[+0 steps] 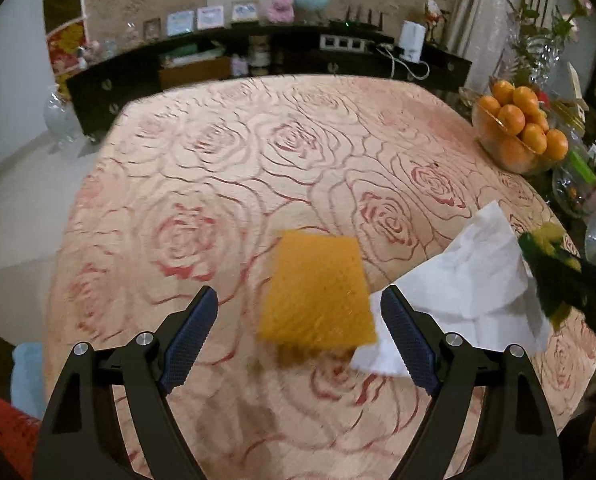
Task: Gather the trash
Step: 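Grasp the green-yellow scrubber with the right tool while the left tool grasps the yellow sponge, then carry the yellow sponge and green scrubber in both tools to the wastebasket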
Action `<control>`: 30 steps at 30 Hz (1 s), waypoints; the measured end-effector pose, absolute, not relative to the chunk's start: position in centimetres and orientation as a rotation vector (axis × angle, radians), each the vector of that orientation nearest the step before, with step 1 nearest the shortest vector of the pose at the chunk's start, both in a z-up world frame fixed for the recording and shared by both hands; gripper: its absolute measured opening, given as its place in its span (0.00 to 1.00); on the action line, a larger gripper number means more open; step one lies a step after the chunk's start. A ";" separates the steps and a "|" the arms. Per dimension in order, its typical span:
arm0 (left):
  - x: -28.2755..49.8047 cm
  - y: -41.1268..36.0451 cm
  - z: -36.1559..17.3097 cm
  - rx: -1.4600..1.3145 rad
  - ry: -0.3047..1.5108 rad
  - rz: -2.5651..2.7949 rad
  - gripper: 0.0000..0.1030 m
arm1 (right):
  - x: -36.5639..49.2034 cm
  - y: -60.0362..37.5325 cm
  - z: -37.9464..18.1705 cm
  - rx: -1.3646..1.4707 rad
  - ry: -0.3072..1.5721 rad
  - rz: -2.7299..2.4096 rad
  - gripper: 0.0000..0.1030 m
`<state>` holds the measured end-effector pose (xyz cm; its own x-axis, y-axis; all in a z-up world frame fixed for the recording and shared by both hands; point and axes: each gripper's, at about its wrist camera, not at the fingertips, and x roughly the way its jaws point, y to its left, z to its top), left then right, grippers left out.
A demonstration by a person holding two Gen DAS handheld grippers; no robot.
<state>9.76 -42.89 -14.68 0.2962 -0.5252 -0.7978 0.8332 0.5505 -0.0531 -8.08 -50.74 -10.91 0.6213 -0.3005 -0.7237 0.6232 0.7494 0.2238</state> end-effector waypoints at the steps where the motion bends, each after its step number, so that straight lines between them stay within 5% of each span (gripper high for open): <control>1: 9.8 -43.2 -14.9 0.412 0.882 -0.940 0.78 | -8.1 -50.8 -11.0 0.493 0.722 -0.555 0.35; 5: 10.3 -44.5 -16.4 0.416 0.923 -0.949 0.77 | -8.1 -51.0 -11.1 0.506 0.724 -0.553 0.35; 10: 10.5 -44.2 -17.0 0.413 0.901 -0.945 0.43 | -8.0 -51.0 -11.2 0.509 0.727 -0.554 0.35; 16: 10.6 -42.6 -16.5 0.344 0.895 -0.970 0.26 | -7.8 -50.7 -11.3 0.509 0.729 -0.547 0.35; 30: 9.7 -36.6 -13.3 0.266 0.838 -0.948 0.23 | -6.5 -49.4 -10.7 0.476 0.708 -0.500 0.35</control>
<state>9.67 -36.56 -13.30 0.3054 -0.6082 -0.7327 0.8018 0.5793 -0.1467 -6.46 -49.37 -10.72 0.6543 -0.2672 -0.7075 0.5775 0.7805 0.2392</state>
